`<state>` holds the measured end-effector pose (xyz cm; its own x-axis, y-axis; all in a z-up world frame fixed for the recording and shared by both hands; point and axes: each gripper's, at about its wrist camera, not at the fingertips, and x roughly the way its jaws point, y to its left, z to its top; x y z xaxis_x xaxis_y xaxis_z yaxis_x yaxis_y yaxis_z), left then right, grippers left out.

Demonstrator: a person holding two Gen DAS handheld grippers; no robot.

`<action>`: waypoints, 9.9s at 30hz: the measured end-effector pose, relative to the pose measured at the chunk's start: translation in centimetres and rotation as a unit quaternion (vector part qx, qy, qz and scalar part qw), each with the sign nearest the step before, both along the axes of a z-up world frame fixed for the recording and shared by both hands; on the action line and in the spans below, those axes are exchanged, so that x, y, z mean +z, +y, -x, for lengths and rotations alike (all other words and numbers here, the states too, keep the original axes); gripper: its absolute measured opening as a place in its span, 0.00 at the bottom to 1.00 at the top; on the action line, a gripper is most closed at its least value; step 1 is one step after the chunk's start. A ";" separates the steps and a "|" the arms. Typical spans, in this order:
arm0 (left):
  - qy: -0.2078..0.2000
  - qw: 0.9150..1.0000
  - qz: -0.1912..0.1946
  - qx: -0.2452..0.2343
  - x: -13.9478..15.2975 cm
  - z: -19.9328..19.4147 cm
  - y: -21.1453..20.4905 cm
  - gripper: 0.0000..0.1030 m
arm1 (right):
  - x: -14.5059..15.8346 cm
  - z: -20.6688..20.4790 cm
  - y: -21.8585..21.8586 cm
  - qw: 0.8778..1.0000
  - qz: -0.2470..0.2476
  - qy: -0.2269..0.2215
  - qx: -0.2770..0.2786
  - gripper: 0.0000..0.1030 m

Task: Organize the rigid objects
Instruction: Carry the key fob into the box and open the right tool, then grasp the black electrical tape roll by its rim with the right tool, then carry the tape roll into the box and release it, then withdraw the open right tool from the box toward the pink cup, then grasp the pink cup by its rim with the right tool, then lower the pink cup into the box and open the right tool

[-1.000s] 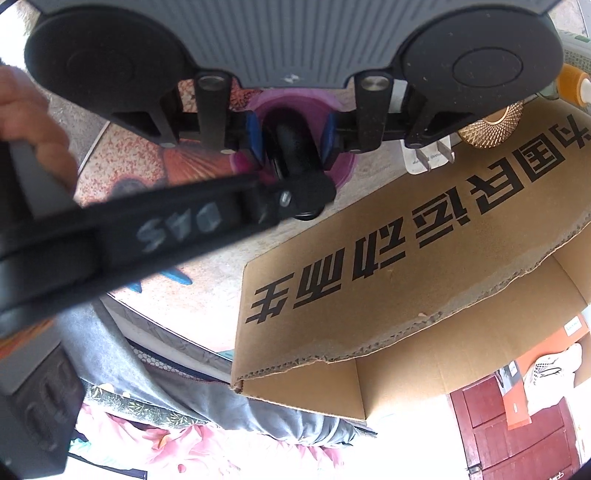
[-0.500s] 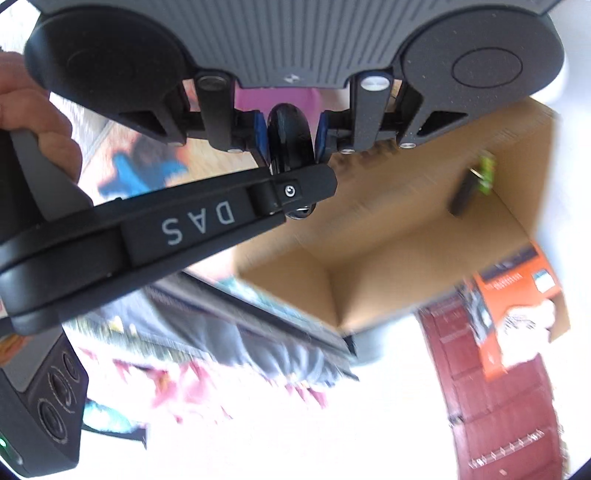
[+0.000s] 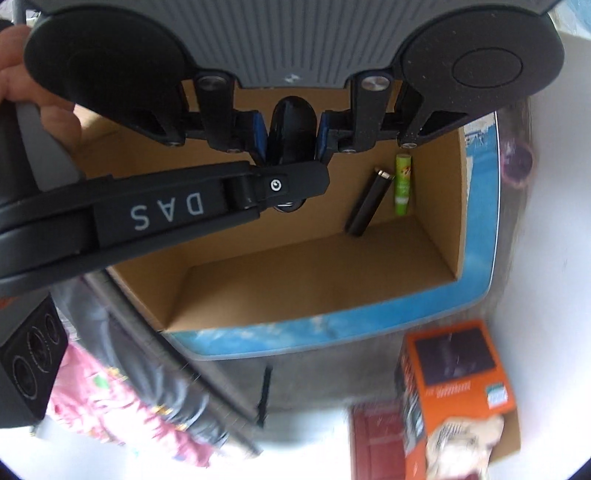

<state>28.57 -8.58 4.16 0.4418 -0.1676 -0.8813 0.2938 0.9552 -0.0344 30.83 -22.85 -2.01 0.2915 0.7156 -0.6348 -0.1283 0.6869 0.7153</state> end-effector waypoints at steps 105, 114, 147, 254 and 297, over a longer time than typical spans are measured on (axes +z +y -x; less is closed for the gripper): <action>-0.169 0.984 -0.005 -0.063 4.9 14.4 4.1 0.60 | 9.6 12.6 4.7 0.960 0.166 -0.225 0.022 0.20; -0.017 0.997 -0.020 -0.066 -0.1 4.4 4.4 0.60 | 3.1 1.1 4.4 0.989 0.134 -0.033 0.054 0.20; -0.116 0.992 0.040 0.020 4.6 9.5 7.8 0.59 | 1.2 -0.5 4.6 0.982 0.177 -0.010 0.061 0.22; -0.260 0.957 -0.039 -0.126 0.1 24.0 -6.5 0.65 | 5.3 23.9 -2.0 0.926 0.256 -0.271 -0.055 0.11; 0.148 0.988 0.019 0.030 -9.0 -8.1 1.8 0.67 | -6.4 -9.6 2.6 0.976 0.209 0.033 0.059 0.13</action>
